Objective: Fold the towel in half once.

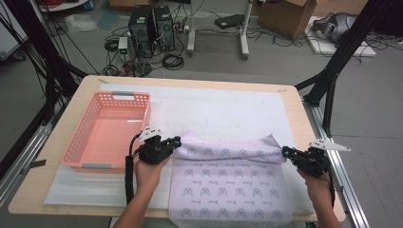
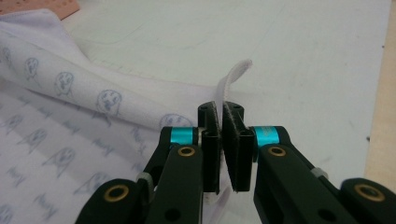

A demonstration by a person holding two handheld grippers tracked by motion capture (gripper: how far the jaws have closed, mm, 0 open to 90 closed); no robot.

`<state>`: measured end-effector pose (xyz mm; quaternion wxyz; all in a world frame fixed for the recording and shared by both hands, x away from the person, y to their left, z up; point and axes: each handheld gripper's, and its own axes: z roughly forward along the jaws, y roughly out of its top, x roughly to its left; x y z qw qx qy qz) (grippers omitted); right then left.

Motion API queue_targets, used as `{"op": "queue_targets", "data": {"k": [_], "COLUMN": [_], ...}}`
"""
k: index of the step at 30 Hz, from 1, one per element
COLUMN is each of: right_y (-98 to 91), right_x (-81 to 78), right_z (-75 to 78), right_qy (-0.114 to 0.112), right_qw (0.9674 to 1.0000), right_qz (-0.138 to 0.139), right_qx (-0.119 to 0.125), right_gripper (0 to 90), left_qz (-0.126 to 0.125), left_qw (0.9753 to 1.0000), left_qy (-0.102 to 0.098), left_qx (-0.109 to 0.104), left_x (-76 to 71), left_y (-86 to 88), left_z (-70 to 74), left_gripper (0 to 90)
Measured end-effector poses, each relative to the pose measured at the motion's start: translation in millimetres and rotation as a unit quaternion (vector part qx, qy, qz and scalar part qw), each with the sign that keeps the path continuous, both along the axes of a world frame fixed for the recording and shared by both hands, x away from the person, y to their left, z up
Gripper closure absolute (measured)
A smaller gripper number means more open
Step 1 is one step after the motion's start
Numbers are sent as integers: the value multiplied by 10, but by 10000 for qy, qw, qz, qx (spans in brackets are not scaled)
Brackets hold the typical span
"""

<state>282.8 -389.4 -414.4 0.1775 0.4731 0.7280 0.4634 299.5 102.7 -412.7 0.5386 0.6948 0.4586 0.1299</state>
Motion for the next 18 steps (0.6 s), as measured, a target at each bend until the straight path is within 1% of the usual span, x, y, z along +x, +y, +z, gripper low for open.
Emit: {"op": "queue_targets", "data": {"k": [2,5,7,9,11,13,14,15,16,17,18], "right_y": [-21,-22,-17,-18,-16,-20,-20,-14,-10,-10,-14], "right_x": [-90,-207,-282,-356,-436,-501,-521,-536,-537,-525,-508], "right_z": [-22,-47,-54,-63,-81,-113,-130,-148,-165,-170,-167], "right_qy": [34,108,144,177,240,395,519,609,626,703,748], "right_qw": [10000,9998,9997,9995,9992,9986,9980,9975,9975,9972,9971], "right_qz": [48,158,208,262,331,356,368,345,308,215,151], "right_qx": [9,-44,-52,-33,-12,-7,-27,-63,-135,-137,-45], "right_gripper": [853,852,852,852,852,847,829,762,636,573,550], "left_qz": [-67,-165,-205,-258,-325,-407,-444,-484,-486,-455,-420], "left_qw": [10000,9997,9994,9993,9991,9988,9986,9985,9985,9987,9990], "left_qy": [-8,-61,-111,-110,-45,44,58,79,125,139,110], "left_qx": [27,197,256,262,253,277,264,241,238,193,134], "left_x": [-98,-254,-348,-435,-511,-580,-600,-605,-591,-564,-535], "left_y": [15,26,31,44,66,75,78,79,75,72,72], "left_z": [-34,-87,-116,-140,-178,-247,-285,-312,-322,-320,-307], "left_gripper": [863,863,864,864,864,860,847,804,708,603,551]}}
